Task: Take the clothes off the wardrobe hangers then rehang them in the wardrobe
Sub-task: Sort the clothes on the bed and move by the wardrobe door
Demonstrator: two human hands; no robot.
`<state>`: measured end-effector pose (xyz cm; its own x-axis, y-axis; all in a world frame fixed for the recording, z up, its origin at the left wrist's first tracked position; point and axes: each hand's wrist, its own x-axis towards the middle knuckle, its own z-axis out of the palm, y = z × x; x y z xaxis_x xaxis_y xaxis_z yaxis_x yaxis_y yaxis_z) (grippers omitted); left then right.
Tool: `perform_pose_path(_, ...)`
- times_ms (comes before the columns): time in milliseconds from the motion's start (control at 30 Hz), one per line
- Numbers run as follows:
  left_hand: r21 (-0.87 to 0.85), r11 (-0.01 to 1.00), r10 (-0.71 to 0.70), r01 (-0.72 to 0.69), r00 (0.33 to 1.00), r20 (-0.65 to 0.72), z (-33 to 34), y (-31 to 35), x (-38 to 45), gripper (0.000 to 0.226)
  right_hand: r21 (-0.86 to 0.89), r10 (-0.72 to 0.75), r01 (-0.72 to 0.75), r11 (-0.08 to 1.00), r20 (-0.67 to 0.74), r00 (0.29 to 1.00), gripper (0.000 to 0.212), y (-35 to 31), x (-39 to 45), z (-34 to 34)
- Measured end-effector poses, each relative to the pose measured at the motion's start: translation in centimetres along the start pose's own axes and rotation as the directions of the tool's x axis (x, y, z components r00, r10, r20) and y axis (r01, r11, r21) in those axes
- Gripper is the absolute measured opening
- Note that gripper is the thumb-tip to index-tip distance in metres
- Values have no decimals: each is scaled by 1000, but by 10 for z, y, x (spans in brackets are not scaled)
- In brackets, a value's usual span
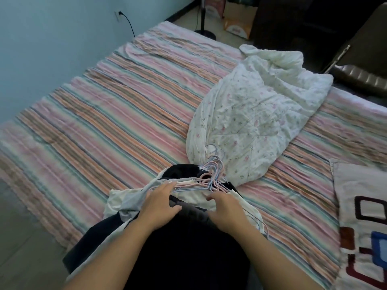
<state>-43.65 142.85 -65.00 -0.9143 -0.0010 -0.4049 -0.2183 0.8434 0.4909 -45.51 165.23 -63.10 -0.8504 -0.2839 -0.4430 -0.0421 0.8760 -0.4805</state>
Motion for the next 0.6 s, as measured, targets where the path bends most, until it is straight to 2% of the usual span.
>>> perform_pose_path(100,16,1000,22,-22,999,23,-50,21,-18,75,21,-96,96,995,-3,995,48,-44,-16,-26)
perform_pose_path(200,129,990,55,-65,995,80,-101,36,-54,70,-14,-163,162,987,-28,986,55,-91,-41,-53)
perform_pose_path(267,109,993,40,-49,996,85,-134,39,-90,67,-51,-227,225,973,-36,973,56,-125,-61,-70)
perform_pose_path(367,28,999,-41,40,998,45,-179,28,-157,80,-129,-314,309,942,-20,949,50,-179,-95,-93)
perform_pose_path(433,30,997,-68,68,998,15,-207,16,-202,78,-173,-374,368,914,0,928,48,-216,-119,-105)
perform_pose_path(500,65,994,-87,88,996,-14,-236,6,-245,80,-213,-442,437,874,26,897,52,-255,-146,-115)
perform_pose_path(600,91,986,-126,137,986,-113,-280,-5,-306,96,-278,-541,533,799,53,839,63,-316,-190,-125)
